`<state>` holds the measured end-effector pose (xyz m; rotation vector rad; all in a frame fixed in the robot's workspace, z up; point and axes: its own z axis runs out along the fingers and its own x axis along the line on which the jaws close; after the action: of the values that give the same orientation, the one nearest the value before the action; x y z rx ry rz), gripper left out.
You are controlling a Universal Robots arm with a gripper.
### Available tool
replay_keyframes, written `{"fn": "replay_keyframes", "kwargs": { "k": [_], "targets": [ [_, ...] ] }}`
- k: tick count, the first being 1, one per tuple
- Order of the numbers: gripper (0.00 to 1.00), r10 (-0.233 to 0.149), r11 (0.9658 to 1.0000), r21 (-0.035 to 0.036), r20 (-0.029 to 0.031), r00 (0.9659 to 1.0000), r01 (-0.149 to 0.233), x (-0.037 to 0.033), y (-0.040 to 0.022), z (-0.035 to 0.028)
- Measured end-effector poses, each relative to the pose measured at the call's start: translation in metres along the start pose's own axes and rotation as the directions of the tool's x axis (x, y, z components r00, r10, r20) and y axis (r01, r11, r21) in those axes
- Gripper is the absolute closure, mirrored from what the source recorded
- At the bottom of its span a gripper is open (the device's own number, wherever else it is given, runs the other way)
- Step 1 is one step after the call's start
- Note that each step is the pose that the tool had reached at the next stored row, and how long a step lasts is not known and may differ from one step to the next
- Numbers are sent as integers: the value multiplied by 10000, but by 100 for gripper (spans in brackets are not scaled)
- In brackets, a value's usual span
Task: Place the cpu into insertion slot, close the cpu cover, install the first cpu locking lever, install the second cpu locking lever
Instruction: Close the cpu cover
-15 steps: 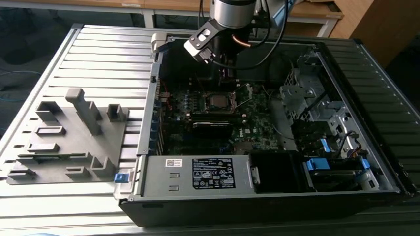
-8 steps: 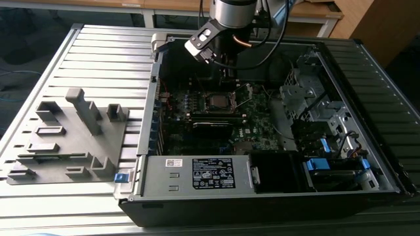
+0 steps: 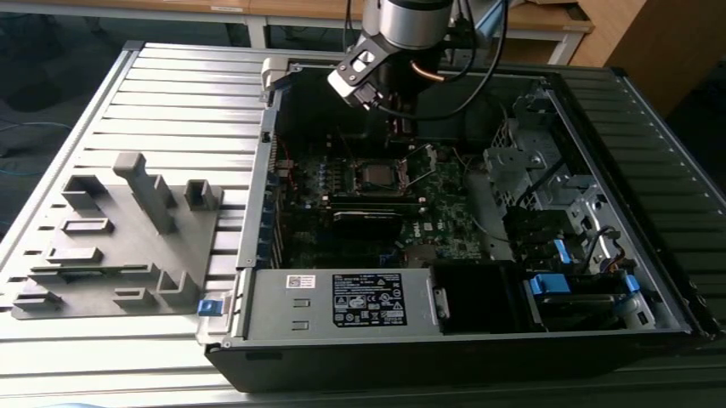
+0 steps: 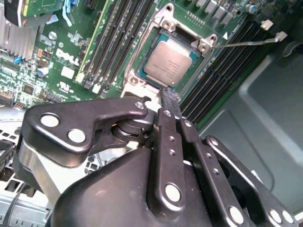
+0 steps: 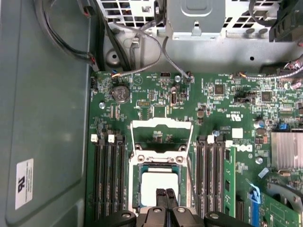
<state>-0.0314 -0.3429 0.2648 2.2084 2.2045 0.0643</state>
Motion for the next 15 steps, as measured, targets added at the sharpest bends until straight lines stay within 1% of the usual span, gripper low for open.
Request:
{"fn": "replay_keyframes", "kwargs": {
  "k": [5,11,15],
  "targets": [
    [89,0,10000,-1,-1,10000,0,1,51,3],
    [89,0,10000,0,-1,10000,0,1,54,3],
    [89,0,10000,-1,0,10000,0,1,71,4]
  ]
}}
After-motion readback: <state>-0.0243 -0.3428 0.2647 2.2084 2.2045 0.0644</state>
